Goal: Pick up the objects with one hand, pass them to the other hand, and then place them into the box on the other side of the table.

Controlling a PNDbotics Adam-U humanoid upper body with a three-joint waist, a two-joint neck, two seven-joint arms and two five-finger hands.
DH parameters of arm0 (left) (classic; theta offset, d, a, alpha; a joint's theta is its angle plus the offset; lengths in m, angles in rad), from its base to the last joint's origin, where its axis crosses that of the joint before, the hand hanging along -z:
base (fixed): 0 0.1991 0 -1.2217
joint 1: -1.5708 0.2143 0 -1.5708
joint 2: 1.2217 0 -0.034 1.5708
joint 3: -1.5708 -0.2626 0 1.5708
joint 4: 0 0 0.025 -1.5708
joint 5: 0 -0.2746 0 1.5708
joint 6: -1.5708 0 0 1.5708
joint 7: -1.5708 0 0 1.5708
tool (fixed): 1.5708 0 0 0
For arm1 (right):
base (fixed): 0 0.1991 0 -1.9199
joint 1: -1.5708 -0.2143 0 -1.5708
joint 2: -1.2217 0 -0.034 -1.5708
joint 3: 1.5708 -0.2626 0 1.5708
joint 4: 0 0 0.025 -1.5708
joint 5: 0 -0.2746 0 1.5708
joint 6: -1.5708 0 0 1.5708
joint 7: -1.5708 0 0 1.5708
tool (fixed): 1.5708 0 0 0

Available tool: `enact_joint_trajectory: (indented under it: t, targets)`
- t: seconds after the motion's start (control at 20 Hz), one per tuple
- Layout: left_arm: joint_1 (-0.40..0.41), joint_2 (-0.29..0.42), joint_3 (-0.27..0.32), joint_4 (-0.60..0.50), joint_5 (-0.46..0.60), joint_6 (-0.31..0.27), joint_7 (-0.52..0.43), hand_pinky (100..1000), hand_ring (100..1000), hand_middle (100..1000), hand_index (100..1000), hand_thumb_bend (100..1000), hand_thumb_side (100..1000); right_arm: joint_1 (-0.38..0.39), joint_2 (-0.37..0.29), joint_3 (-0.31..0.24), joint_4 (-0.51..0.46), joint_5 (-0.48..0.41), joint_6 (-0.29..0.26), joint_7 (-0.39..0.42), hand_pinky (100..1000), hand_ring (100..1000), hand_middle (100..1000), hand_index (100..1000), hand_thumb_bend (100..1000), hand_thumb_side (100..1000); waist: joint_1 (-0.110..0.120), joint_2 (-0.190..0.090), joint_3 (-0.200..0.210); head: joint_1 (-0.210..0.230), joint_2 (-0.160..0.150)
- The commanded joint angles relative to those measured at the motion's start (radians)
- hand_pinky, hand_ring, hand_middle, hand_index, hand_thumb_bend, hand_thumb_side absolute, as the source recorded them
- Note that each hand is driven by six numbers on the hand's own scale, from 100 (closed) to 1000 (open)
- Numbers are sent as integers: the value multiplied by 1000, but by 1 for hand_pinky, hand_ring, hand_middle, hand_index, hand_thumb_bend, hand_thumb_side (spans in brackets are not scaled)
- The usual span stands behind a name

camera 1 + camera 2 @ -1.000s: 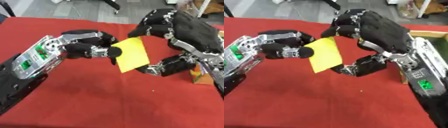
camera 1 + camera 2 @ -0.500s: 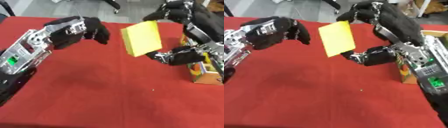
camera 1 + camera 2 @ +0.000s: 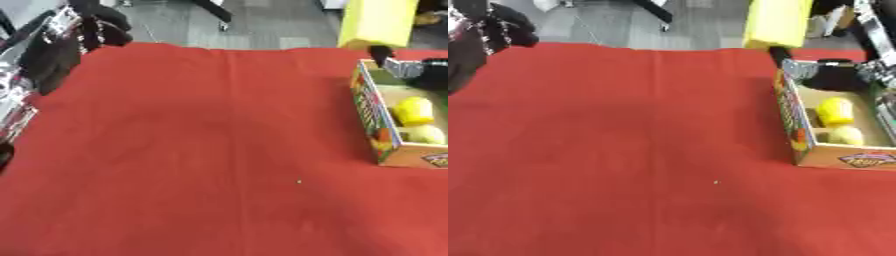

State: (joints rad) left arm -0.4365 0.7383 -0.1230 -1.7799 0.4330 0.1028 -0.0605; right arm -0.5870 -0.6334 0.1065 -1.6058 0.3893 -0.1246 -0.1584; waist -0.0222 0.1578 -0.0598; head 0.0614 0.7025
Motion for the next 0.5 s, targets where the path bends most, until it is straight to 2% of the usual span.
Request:
enact_joint_trajectory:
  t: [0.05,0.3,0.5]
  targets:
    - [22,-5,55,-38,-32,-15,48,810,684,633,691,421,805,3,-42,-63,74,-14,44,-56,617,602,536,452,382,231,3,-17,3,-26,-15]
    - [78,-57,91,-61,-90,-42,93,811,695,638,692,371,794,20,-40,-95,194,-14,72,-83,613,605,540,476,393,228,3,-19,7,-48,-15]
    - [132,-114,116,-71,-132,-80,104,812,696,639,692,344,791,31,-31,-119,326,-8,101,-94,613,608,544,498,392,216,6,-22,12,-64,-8]
